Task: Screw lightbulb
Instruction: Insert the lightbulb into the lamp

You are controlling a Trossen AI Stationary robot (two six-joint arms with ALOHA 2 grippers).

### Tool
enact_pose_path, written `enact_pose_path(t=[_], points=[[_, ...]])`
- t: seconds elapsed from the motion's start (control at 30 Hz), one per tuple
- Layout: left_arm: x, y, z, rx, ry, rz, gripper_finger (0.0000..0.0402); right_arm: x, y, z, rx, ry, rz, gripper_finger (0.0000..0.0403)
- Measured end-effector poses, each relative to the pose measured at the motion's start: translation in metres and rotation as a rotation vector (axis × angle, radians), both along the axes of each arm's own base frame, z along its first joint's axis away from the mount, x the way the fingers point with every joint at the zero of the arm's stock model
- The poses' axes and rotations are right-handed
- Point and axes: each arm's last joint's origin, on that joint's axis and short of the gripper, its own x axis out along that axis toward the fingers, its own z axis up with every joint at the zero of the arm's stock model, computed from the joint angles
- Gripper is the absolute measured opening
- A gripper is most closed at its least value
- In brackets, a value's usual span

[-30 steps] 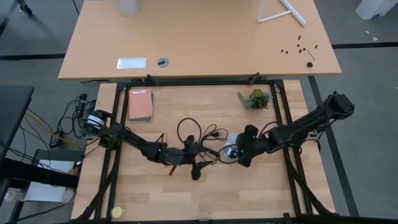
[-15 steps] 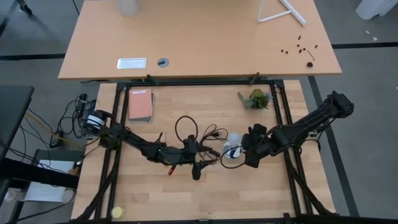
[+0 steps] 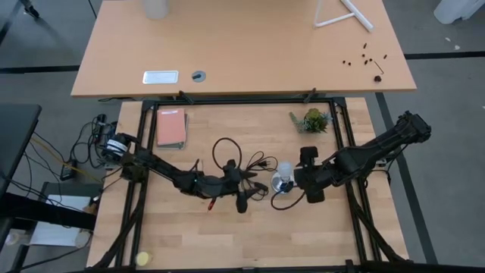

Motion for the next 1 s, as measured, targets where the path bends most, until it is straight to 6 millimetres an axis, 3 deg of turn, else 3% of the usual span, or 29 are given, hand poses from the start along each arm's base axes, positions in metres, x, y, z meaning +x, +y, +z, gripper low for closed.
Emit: enact_pose_path(t=[0.2, 0.33, 0.7, 1.0], points=[[0.007, 0.009, -0.032, -0.054, 0.143, -0.051, 0.0276, 0.003, -0.015, 0.016, 0.004, 0.028, -0.042, 0.0316], [0.019, 0.009, -0.052, -0.014, 0.07, -0.083, 0.0276, 0.007, -0.021, 0.024, 0.024, 0.026, 0.011, 0.0316], [0.062, 0.025, -0.078, 0.224, 0.111, -0.045, 0.0276, 0.012, -0.034, 0.024, 0.019, 0.053, 0.08, 0.033], [0.085, 0.043, -0.091, 0.231, 0.116, -0.077, 0.0276, 0.013, -0.039, 0.024, 0.038, 0.061, 0.072, 0.0325]])
